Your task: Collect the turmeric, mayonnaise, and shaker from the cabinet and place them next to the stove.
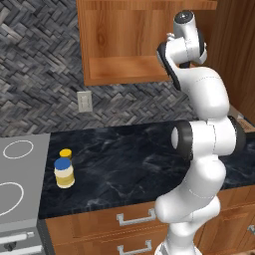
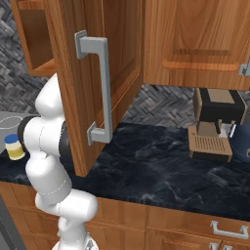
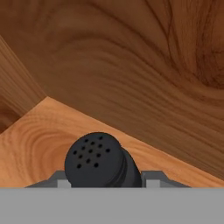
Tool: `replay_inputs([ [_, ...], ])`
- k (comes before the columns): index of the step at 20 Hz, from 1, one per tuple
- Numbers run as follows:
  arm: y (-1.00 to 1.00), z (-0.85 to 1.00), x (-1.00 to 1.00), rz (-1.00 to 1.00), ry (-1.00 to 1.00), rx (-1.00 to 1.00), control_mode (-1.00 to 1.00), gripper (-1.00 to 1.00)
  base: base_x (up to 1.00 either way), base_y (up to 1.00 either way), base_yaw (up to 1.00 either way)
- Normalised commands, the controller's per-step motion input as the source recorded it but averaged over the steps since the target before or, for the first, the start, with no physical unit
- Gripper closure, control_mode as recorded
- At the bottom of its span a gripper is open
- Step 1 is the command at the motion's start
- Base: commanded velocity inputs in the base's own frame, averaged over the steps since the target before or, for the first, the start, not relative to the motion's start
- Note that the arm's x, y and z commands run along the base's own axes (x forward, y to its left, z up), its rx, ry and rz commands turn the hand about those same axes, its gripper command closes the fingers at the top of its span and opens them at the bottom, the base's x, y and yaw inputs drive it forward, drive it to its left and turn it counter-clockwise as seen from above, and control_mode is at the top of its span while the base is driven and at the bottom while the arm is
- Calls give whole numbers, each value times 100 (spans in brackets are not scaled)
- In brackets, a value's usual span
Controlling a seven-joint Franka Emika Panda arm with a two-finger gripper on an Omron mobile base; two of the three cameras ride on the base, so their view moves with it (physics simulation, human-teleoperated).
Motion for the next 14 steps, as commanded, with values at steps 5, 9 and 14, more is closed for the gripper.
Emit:
replay_inputs([
  [5,0,0,0,0,0,0,-100,100,0,0,0],
  [9,0,-1,0,0,0,0,-100,100,0,0,0],
  [14,0,-5,0,0,0,0,-100,100,0,0,0],
])
